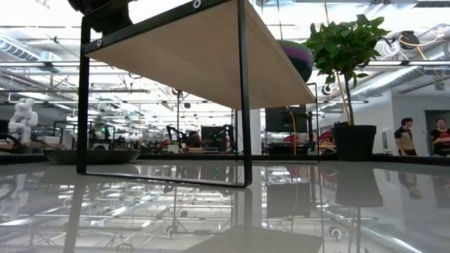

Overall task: Place and stack plates onto a shelf
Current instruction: Stack the big black plate on top of the big green plate

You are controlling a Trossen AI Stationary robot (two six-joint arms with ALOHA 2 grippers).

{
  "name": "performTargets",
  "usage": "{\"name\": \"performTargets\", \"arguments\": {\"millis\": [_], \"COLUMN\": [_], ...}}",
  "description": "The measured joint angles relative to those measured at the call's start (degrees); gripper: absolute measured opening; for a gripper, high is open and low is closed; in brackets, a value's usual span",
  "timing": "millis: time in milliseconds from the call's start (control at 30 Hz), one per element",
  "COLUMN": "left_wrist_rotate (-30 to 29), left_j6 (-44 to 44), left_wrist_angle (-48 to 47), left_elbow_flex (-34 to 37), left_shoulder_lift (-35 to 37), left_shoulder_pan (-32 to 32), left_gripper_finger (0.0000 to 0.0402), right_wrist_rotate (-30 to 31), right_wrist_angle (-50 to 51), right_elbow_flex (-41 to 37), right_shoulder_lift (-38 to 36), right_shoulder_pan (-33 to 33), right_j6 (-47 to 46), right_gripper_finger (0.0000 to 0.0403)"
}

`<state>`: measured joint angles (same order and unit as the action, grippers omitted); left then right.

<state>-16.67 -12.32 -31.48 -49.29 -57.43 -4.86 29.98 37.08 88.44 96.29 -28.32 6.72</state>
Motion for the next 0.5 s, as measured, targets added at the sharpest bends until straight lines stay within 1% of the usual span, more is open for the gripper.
{"name": "performTargets", "arguments": {"millis": [267,433,500], "left_wrist_rotate": [0.02,-0.15,-0.41], "left_j6": [1.16,-1.32,-3.05], "left_wrist_angle": [-0.67,-4.02,-6.00], "left_elbow_flex": [4.37,4.90,5.23], "left_shoulder_lift": [0.00,0.00,0.00], "left_shoulder_pan": [0.87,3.52,4.63], "left_gripper_finger": [0.0115,0.0115,0.0115], "right_wrist_rotate": [0.20,0.28,1.38], "right_wrist_angle": [7.79,10.86,12.08], "right_elbow_flex": [0.00,0.04,0.04], "right_shoulder_lift": [-5.62,-8.27,-8.66], "right_shoulder_pan": [-4.58,-7.66,-8.92], "right_j6": [-8.35,-12.57,-13.73], "right_gripper_finger": [0.0093,0.0093,0.0093]}}
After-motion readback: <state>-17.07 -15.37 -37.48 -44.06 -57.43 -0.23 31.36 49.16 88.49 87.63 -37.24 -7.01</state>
